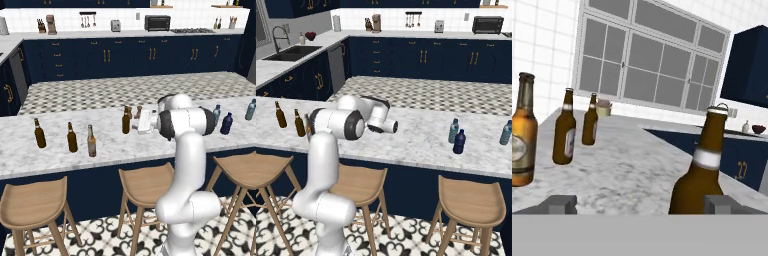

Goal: Move the plastic bottles in the middle to the plastics group, and the glass bottles in the middle to the glass group.

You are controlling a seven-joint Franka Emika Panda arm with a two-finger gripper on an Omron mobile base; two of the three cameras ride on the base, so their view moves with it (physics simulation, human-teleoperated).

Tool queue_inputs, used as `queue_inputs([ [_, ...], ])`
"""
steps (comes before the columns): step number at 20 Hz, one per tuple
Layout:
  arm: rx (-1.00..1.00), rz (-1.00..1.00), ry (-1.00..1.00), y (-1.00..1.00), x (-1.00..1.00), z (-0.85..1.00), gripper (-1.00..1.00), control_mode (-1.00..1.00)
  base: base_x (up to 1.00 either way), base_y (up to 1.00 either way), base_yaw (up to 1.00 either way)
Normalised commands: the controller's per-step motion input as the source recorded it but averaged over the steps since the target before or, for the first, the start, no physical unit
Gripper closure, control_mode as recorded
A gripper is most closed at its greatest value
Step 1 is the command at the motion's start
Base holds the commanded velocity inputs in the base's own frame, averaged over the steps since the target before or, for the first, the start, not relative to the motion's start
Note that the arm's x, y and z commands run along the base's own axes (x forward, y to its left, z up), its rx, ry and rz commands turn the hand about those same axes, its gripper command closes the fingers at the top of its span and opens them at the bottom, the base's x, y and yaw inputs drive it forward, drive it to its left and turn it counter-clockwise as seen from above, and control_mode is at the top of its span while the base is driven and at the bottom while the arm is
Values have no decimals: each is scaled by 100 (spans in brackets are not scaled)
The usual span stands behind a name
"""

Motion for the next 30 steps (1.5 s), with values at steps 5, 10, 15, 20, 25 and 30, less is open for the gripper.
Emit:
queue_inputs([
  [5, 0, 0, 3, 0, 36, -22, -100, -100, 0, 0, 0],
  [10, 0, 0, 1, 0, 34, -21, -100, -100, 0, 0, 0],
  [15, -1, 0, 0, 0, 30, -10, -100, -100, 0, 0, 0],
  [20, -1, 0, 0, 10, 3, 0, -100, -100, 0, 0, 0],
  [25, 0, 0, 0, 28, -3, 0, -100, -100, 0, 0, 0],
  [30, 0, 0, 0, 27, 1, 0, -100, -100, 0, 0, 0],
])
